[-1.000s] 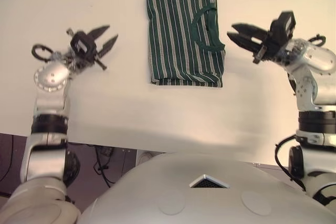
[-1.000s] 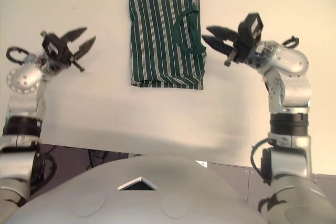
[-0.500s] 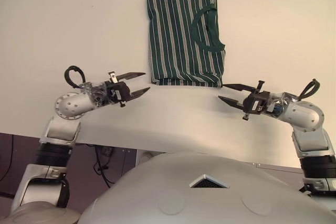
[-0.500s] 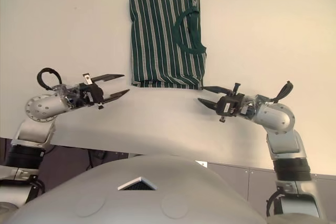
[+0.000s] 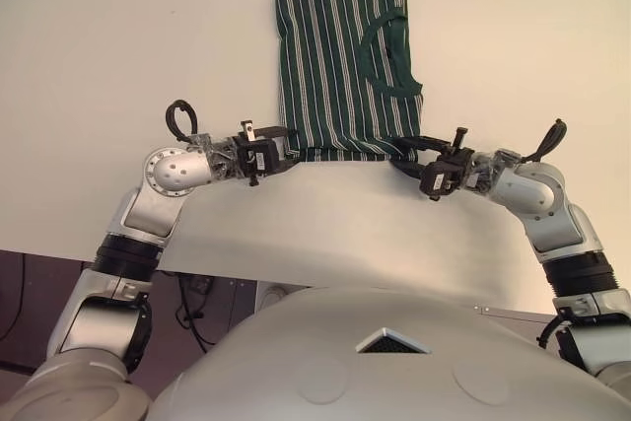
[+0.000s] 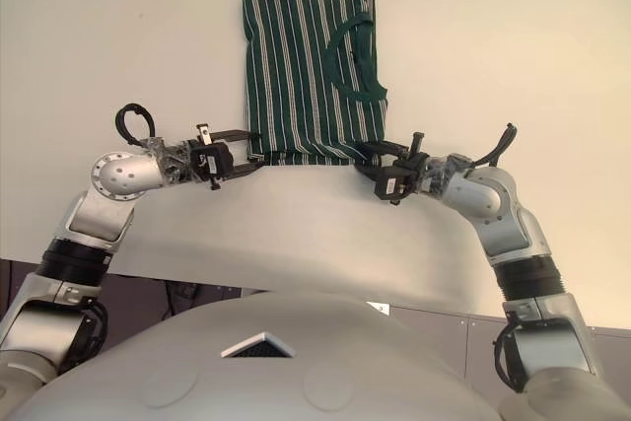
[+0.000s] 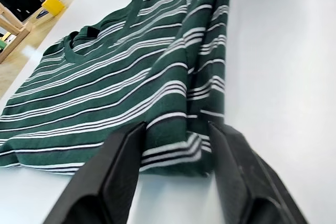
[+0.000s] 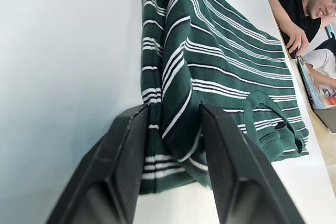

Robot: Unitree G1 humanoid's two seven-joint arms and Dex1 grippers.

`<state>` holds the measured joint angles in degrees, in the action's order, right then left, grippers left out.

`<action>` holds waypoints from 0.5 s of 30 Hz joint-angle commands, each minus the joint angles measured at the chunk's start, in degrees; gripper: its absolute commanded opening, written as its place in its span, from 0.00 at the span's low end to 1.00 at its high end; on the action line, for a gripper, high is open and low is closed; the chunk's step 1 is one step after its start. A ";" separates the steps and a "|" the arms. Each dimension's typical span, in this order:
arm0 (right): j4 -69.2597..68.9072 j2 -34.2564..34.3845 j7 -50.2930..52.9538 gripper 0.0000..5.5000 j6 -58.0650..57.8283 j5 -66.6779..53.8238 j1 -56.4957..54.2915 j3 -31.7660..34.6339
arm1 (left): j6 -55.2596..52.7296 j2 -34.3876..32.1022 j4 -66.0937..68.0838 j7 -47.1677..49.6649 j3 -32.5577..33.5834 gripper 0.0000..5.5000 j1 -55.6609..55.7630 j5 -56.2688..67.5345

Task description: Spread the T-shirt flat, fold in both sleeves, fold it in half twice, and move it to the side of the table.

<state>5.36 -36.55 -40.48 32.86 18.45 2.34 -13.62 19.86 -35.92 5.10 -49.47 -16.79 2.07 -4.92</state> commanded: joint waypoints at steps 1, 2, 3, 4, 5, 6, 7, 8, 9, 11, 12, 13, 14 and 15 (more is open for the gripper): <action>2.40 -1.22 -0.38 0.29 -3.31 3.83 0.60 -2.72 | 3.10 -0.91 3.30 -0.89 -0.23 0.39 -1.36 0.41; 2.50 -1.27 -0.30 0.27 -3.47 3.78 0.54 -3.22 | 4.19 -0.81 4.91 -0.74 -0.46 0.39 -1.18 0.04; 2.52 -1.28 -0.27 0.23 -3.59 3.59 0.52 -3.64 | 5.24 -0.65 6.68 -0.46 -0.73 0.39 -0.88 -0.51; 2.61 -1.29 -0.38 0.20 -3.39 3.22 0.34 -4.15 | 6.65 -0.34 9.74 0.25 -1.13 0.39 -0.09 -1.55; 2.35 -1.44 -0.78 0.16 -3.49 2.82 0.34 -4.64 | 7.98 -0.12 12.60 0.94 -1.52 0.39 0.72 -2.64; 1.62 -1.42 -0.88 0.12 -4.00 2.49 0.44 -4.85 | 9.78 0.30 16.13 1.92 -1.87 0.39 1.74 -3.64; 1.29 -1.32 -1.05 0.11 -4.38 2.17 0.11 -5.14 | 11.46 0.68 19.37 2.77 -2.09 0.35 2.50 -4.16; 1.06 -1.33 -1.22 0.07 -4.73 2.04 -0.14 -5.42 | 13.34 1.03 22.68 3.58 -2.44 0.33 3.31 -4.66; 0.97 -1.36 -1.14 0.02 -4.86 2.04 -0.27 -5.61 | 15.73 1.57 27.24 4.54 -3.01 0.29 4.50 -5.38; 1.35 -1.53 -1.11 0.00 -4.82 1.98 -0.76 -6.05 | 20.04 2.47 35.84 6.37 -4.08 0.23 6.75 -6.86; 1.42 -1.59 -0.92 0.00 -4.90 1.86 -0.82 -6.11 | 21.97 2.87 39.69 7.06 -4.56 0.21 7.82 -7.53; 1.81 -1.67 -0.87 0.00 -4.88 1.79 -1.19 -6.21 | 23.94 3.19 43.74 7.96 -5.16 0.18 8.93 -8.40; 2.15 -1.73 -0.76 0.00 -4.86 1.72 -1.43 -6.21 | 25.72 3.52 47.57 8.95 -5.72 0.16 10.02 -9.22; 2.42 -1.76 -0.69 0.00 -4.82 1.68 -1.62 -6.21 | 27.29 3.81 50.67 9.67 -6.20 0.13 10.92 -9.71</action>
<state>5.43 -36.84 -39.74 29.59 18.38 0.71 -18.42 48.03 -32.96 41.23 -40.73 -18.41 15.63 -5.42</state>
